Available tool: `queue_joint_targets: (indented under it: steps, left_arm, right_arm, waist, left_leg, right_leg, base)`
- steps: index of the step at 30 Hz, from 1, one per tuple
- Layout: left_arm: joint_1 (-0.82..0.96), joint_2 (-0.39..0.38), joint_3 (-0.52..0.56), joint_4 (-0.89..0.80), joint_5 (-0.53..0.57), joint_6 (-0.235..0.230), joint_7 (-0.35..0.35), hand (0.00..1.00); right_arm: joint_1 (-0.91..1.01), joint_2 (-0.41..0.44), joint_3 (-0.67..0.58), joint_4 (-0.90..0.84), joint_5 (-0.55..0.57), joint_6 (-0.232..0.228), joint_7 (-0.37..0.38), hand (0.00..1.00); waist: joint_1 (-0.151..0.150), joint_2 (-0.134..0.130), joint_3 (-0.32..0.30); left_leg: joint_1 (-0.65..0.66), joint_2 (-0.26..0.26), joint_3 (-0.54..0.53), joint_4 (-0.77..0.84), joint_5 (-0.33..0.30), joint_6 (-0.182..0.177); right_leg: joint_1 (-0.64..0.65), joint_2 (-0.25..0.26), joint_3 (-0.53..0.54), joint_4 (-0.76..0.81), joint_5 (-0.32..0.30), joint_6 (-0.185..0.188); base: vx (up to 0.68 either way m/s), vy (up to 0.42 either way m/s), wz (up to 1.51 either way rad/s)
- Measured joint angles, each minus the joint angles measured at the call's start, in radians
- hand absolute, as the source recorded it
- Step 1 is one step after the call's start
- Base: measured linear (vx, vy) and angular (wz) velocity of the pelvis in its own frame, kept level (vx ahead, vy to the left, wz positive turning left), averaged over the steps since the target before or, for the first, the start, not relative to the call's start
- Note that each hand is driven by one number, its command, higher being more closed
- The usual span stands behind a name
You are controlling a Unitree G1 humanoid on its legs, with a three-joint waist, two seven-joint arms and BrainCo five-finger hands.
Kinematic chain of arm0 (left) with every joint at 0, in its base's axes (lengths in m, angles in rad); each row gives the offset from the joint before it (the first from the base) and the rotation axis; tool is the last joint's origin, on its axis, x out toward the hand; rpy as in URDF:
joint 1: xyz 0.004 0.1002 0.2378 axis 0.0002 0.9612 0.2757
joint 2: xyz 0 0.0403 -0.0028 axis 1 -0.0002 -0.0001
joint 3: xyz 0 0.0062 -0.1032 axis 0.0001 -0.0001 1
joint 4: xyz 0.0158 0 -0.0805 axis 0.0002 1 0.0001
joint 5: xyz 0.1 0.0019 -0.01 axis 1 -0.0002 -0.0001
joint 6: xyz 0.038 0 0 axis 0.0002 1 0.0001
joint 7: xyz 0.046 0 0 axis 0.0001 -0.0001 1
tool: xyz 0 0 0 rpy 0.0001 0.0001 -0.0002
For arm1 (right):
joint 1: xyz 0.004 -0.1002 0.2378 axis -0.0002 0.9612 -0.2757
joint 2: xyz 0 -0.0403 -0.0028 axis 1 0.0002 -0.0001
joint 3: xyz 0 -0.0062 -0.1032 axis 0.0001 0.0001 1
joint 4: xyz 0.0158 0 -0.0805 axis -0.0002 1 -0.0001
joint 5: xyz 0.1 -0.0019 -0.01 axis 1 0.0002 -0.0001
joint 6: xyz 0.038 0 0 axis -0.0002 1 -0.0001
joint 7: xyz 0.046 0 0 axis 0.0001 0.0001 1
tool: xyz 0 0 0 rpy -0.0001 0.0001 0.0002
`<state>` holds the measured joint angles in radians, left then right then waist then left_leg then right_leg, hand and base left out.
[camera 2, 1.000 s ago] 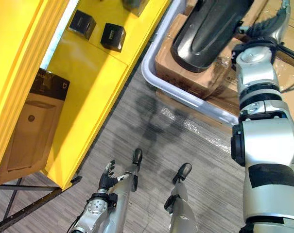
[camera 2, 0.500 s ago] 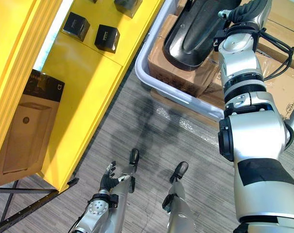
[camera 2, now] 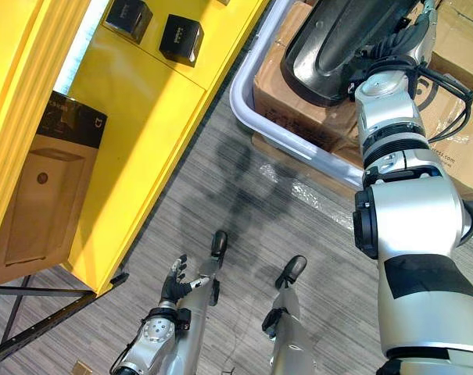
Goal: Walk over and take plastic housings, then place them on the shelf
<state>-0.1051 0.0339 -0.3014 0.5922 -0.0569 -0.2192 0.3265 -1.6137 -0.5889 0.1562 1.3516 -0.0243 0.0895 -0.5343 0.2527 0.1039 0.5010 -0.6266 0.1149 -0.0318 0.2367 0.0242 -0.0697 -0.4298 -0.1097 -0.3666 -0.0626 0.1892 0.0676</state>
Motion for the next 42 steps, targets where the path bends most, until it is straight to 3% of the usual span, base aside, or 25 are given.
queue_joint_targets:
  steps: [4,11,20,25,30,37,42]
  left_arm:
    - [-0.005,0.0,0.001,0.004,0.0,0.003,0.007,0.0]
    - [-0.021,-0.003,0.001,0.014,-0.002,0.013,0.012,0.0]
    - [-0.008,-0.004,0.001,-0.022,-0.001,0.047,-0.011,0.0]
    - [0.039,-0.008,0.001,-0.076,-0.001,0.053,-0.022,0.0]
    - [0.079,-0.009,0.0,-0.233,0.003,0.051,-0.023,0.0]
    - [0.078,0.012,0.0,-0.576,0.026,0.0,0.01,0.0]
    - [-0.014,0.021,0.001,-0.629,0.003,-0.006,0.015,0.0]
  right_arm:
    - [0.007,-0.006,0.0,0.001,0.0,0.006,-0.005,1.0]
    - [0.028,-0.022,-0.002,0.042,0.035,0.007,0.068,1.0]
    - [0.072,-0.073,-0.129,0.077,0.098,0.012,0.105,1.0]
    - [0.138,-0.094,-0.155,0.069,0.098,0.012,0.103,1.0]
    - [0.18,-0.109,-0.152,-0.086,0.086,0.007,0.073,1.0]
    - [0.241,-0.075,-0.133,-0.437,-0.165,-0.005,-0.042,1.0]
    - [0.312,-0.024,-0.091,-0.617,-0.305,-0.012,-0.072,1.0]
  waist:
    - [0.0,0.0,0.0]
    - [0.007,0.001,0.0]
    - [0.001,0.003,-0.001]
    - [-0.022,0.004,-0.001]
    - [-0.061,0.004,-0.001]
    - [-0.116,0.004,-0.002]
    - [-0.144,-0.002,-0.017]
  left_leg:
    - [-0.004,0.0,0.0,0.008,0.0,0.0]
    - [-0.012,0.0,-0.001,0.019,0.0,0.0]
    - [-0.009,-0.007,-0.012,0.042,-0.001,0.001]
    - [0.006,-0.013,-0.01,0.07,-0.016,0.011]
    - [0.014,-0.011,0.006,0.084,-0.018,0.013]
    - [0.105,0.014,0.057,0.086,-0.037,0.007]
    - [0.177,0.038,0.091,0.073,-0.048,-0.003]
  right_leg:
    - [0.0,0.0,0.0,0.0,0.0,0.0]
    - [-0.001,0.0,0.0,0.001,-0.001,0.002]
    - [0.018,-0.005,-0.004,0.003,-0.002,0.003]
    - [0.045,-0.012,0.001,0.005,-0.005,0.007]
    - [0.05,-0.013,0.017,0.005,-0.005,0.007]
    - [0.111,0.0,0.073,0.006,-0.002,0.002]
    - [0.153,0.017,0.106,0.006,-0.002,0.0]
  base:
    - [0.0,0.0,0.0]
    - [0.0,0.0,0.0]
    - [0.0,0.009,0.04]
    - [0.0,0.032,-0.01]
    - [-0.02,0.019,-0.09]
    - [0.0,0.006,-0.21]
    - [0.01,-0.007,-0.23]
